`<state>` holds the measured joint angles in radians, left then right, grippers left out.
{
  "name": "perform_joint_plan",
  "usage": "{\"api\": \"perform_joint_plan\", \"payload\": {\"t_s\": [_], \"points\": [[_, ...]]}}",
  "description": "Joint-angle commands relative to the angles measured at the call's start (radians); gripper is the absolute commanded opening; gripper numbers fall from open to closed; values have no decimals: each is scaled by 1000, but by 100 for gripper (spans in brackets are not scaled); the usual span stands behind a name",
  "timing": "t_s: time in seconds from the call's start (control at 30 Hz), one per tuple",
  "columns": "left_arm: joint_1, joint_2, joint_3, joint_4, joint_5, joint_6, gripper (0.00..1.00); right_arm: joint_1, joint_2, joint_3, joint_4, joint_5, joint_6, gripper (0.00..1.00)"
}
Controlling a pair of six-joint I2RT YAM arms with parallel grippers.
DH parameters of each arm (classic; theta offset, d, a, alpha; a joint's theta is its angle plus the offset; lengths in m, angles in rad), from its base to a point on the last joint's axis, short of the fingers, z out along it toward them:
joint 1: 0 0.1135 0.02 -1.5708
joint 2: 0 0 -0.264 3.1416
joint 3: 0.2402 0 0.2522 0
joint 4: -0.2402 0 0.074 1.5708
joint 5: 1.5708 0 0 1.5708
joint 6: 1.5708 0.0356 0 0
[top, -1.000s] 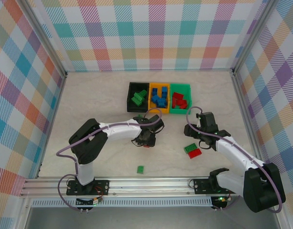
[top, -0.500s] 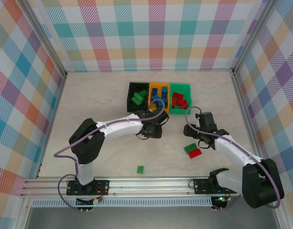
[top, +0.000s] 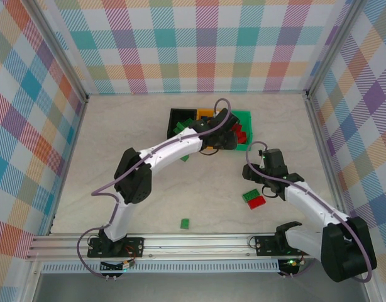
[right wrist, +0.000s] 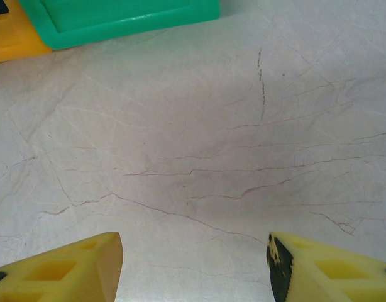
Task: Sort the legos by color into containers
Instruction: Place the lego in the container.
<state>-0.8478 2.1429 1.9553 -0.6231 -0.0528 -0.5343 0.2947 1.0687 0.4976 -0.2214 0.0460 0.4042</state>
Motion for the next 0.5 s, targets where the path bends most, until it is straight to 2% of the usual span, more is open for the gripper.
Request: {"api": "perform_joint_plan", "payload": {"t_s": [0.0,0.1,0.3,0.33,0.37,0.4,0.47], "points": [[57,57,45,147,157,-31,38,-1,-51,-25,18,21,12,63],[92,131,88,242,264,-86,38,0,-107,-50,22,36,16,62],[103,314,328,241,358,-118,39,-1,-199,-86,25,48,20,62],[104,342,373,215,356,-119,41,-1,-205,-89,26,44,19,62],[103,369,421,184,348,-121,47,0,-207,-91,30,40,17,61],[106,384,458,154,327,-125,58,-1,-204,-90,33,34,14,61],[103,379,455,135,309,-138,67,0,-199,-88,34,28,14,61]]}}
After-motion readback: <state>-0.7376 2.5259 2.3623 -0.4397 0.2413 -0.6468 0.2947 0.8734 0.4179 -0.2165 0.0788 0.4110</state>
